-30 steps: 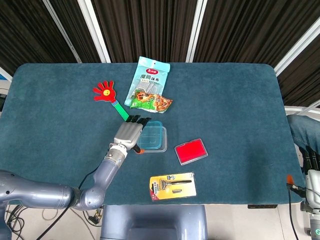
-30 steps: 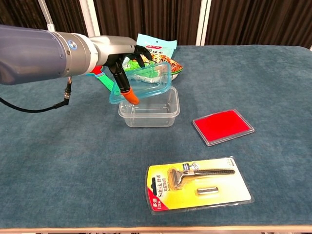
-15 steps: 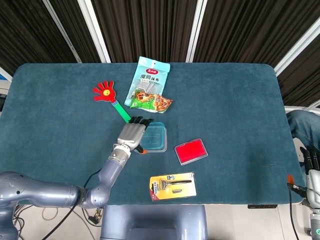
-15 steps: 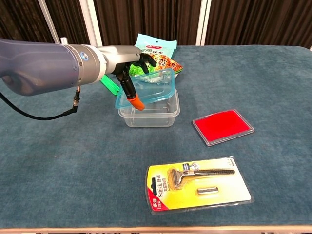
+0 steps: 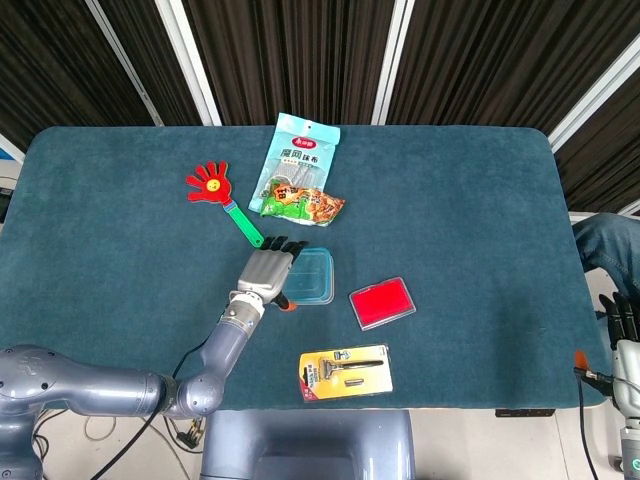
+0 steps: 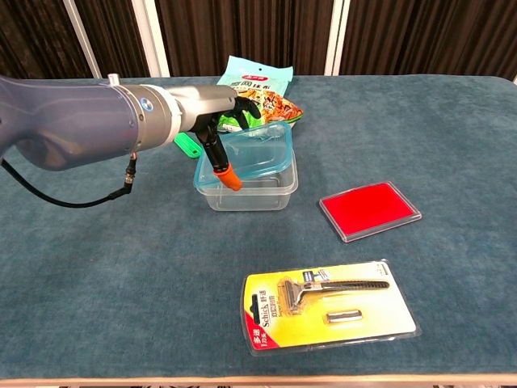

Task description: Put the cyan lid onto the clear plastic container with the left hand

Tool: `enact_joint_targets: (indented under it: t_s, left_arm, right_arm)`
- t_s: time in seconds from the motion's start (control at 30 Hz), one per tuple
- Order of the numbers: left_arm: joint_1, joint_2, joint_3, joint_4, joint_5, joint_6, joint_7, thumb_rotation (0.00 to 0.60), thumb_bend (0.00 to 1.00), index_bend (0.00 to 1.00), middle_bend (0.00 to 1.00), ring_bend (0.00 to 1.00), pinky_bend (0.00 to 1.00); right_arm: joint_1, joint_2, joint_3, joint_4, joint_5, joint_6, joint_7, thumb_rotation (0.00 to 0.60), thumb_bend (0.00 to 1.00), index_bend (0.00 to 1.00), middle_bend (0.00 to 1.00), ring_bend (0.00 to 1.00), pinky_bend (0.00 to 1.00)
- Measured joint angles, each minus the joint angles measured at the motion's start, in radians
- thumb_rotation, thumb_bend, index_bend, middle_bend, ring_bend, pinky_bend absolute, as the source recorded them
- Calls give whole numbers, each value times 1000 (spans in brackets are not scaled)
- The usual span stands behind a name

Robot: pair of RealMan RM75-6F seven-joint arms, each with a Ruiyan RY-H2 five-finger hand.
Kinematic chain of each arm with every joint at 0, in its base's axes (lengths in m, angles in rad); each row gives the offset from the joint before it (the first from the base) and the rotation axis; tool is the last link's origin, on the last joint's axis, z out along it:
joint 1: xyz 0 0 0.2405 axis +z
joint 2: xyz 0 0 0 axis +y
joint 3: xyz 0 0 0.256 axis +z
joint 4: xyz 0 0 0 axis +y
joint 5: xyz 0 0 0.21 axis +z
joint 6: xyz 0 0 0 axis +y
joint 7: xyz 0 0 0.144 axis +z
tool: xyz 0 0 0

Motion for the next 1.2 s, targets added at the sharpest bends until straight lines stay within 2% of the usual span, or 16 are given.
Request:
enact_joint_targets:
  t_s: [0.43,0.67,1.2]
  left_arm:
    - [-8,-25,-2,22,-8,5,36,600,179,102,325,3,0]
    - [-12,-36,-5,29,-5,14,57,600,175,102,285,0,0]
    - [-8,-50,-18,38,-14,13,72,600,175,104,297,0,0]
  right_arm:
    - [0,1,1,-1,6,-3,-1,600,414,35,0,0,0]
    - [1,2,3,-3,8,-4,1,600,414,35,0,0,0]
    - [0,4,3,-4,8,-4,1,600,415,35,0,0,0]
